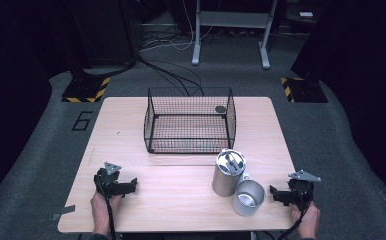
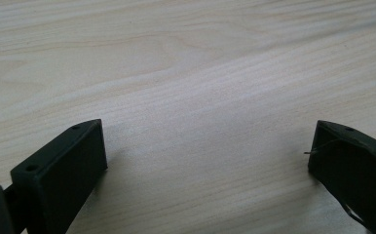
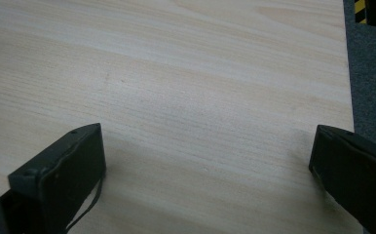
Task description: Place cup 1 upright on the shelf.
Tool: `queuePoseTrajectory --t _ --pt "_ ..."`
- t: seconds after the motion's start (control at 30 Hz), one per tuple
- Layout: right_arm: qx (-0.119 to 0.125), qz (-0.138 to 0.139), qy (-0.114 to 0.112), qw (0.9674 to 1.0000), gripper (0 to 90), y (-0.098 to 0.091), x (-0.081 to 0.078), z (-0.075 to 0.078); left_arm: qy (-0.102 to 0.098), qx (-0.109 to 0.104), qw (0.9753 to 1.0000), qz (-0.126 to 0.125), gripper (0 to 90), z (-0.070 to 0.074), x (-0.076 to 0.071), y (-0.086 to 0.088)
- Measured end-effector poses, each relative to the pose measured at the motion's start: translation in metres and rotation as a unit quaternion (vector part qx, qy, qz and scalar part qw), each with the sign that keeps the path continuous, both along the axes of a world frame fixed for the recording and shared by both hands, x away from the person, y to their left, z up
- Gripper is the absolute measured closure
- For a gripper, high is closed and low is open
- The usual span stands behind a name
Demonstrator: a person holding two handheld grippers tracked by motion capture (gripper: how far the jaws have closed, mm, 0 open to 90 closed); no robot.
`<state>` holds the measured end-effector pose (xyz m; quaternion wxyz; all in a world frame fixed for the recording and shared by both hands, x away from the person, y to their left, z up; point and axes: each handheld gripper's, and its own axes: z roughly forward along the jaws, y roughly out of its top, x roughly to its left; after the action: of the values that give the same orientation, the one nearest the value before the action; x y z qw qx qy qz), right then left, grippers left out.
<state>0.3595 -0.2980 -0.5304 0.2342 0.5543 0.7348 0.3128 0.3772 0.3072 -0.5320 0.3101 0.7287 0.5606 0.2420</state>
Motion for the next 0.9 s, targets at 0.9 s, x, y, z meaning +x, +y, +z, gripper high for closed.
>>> queuePoseTrajectory --t 0.9 --pt "-0.002 -0.004 -0.001 1.0000 0.0 0.000 0.000 0.000 -0.002 -0.010 0.9989 -0.045 0.1 0.011 -0.005 -0.007"
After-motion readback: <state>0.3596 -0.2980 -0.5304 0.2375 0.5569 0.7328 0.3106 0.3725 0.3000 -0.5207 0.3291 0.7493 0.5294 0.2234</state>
